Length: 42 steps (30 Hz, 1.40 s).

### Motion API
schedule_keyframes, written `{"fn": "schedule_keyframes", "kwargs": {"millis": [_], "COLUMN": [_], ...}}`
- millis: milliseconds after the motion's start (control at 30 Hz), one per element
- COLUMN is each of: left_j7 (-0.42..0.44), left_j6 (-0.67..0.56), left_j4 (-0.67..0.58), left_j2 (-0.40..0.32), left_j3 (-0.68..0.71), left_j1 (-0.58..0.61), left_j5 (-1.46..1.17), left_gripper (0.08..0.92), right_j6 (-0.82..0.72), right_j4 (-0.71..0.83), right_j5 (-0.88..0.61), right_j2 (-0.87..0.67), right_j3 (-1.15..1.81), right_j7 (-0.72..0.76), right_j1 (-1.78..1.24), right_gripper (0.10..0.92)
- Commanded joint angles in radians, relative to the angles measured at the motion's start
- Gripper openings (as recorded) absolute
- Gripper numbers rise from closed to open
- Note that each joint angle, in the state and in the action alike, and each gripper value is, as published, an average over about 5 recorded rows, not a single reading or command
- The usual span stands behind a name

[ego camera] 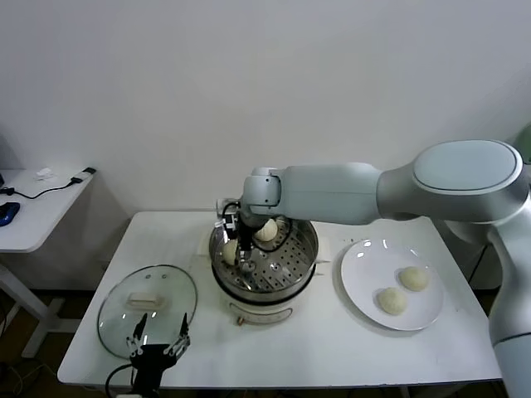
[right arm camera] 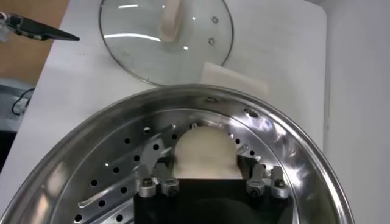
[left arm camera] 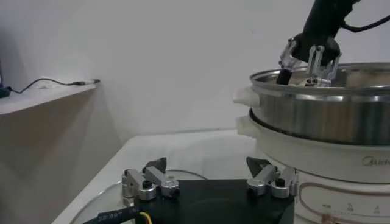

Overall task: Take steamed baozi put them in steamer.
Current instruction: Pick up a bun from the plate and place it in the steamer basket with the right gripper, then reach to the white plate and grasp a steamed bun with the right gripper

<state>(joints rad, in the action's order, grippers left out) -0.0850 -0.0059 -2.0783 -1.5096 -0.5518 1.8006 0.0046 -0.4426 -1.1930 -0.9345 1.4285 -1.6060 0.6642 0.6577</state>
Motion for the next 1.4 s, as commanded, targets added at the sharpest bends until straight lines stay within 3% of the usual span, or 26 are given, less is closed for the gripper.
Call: {"fn": "schedule_keyframes", "kwargs": {"millis": [33,400,667,967,1400], "left_j7": [0.000,0.002,0.003,0.003,0.001], "left_j6": [0.000,0.001,0.000,0.002,-0.001], "left_j4": [-0.005,-0.012,-0.004,-0.006,0.001], "left_j2": [-0.001,-0.001,-0.006,-0.018,-0.021], "left_j3": [0.001,0.000,-0.005,-0.008,-0.010], "left_j1": [0.002,0.006,0.003,0.005,0.012], "left_j5": [0.000,0.003,0.009,0.015,0.020], "left_gripper": [0.823,0.823,0.823,0.823,0.823], "right_j6": [0.102,0.241,0.260,0.210,0.161], "right_j4": [-0.035,-0.200,-0.323,-0.312,-0.191], "right_j5": [0.074,0.200,0.385,0.525,0.570], "right_j2": [-0.088,-0.595,-0.893,-0.970,-0.927], "right_j3": [0.014,-0.092,-0.266,-0.158,0.094], "right_j7": [0.124,0.384,0.380,0.313,0.235], "right_j1": [0.101,0.371,0.329,0.070,-0.253], "right_gripper": [0.811,0.823,0.823,0.823,0.823]}}
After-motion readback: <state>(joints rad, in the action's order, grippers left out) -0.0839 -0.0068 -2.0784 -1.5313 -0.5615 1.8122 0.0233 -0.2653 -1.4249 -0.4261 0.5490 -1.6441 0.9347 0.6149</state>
